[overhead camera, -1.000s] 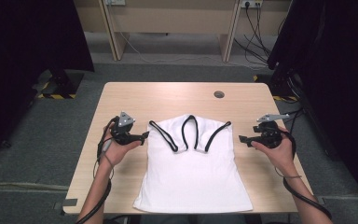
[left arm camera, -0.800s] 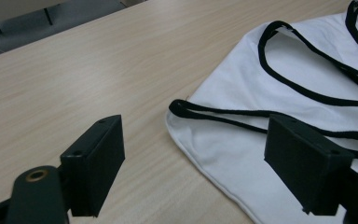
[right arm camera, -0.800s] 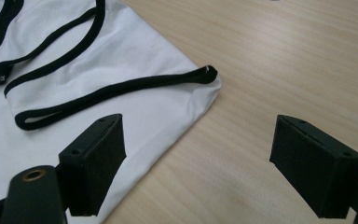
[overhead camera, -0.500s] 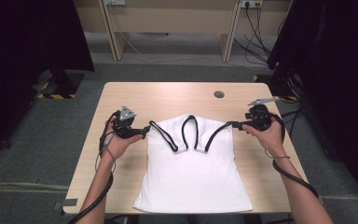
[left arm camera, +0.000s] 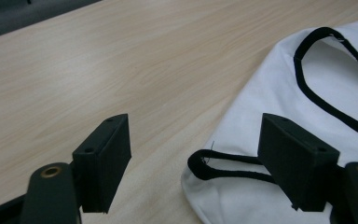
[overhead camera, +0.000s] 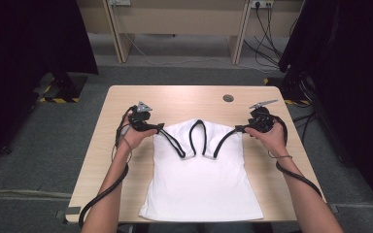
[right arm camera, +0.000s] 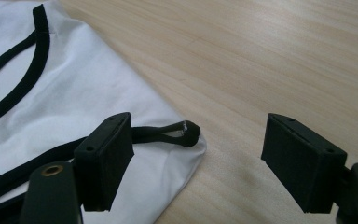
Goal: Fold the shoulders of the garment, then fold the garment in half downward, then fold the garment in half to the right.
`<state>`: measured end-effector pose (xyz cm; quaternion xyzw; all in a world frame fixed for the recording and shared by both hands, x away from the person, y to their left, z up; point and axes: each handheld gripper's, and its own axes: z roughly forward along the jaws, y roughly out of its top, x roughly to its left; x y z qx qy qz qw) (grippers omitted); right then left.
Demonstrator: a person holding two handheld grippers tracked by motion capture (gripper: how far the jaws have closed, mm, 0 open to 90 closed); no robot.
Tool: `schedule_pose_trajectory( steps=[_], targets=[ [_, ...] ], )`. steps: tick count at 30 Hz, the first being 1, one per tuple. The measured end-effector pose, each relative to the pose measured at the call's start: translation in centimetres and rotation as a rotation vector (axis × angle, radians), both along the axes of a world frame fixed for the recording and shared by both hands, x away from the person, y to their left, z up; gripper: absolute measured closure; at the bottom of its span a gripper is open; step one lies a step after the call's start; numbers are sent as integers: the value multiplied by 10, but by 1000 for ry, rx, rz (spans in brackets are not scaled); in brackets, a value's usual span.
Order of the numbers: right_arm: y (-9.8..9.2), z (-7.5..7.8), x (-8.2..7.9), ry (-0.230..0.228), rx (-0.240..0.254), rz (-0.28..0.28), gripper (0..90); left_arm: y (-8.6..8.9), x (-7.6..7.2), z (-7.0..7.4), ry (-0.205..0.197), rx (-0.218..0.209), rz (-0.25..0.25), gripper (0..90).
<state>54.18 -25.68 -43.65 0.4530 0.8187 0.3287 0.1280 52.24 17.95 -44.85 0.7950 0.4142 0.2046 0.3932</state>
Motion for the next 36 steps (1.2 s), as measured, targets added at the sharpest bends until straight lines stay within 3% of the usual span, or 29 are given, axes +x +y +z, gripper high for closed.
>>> schedule_pose_trajectory(
  steps=[16,22,28,35,36],
  targets=[
    [-4,1,-1,6,19,-6,241,-2,1,2,-5,-8,-12,265],
    [-4,-7,9,41,-4,1,255,3,14,-10,75,-9,-34,283],
    [-2,-16,11,59,-27,17,296,-3,19,-16,109,-1,-66,291],
    [3,-22,8,42,-70,49,383,-4,24,-28,147,-3,-80,365],
    [3,-22,8,42,-70,49,472,-2,22,-27,148,0,-88,365]
  ],
)
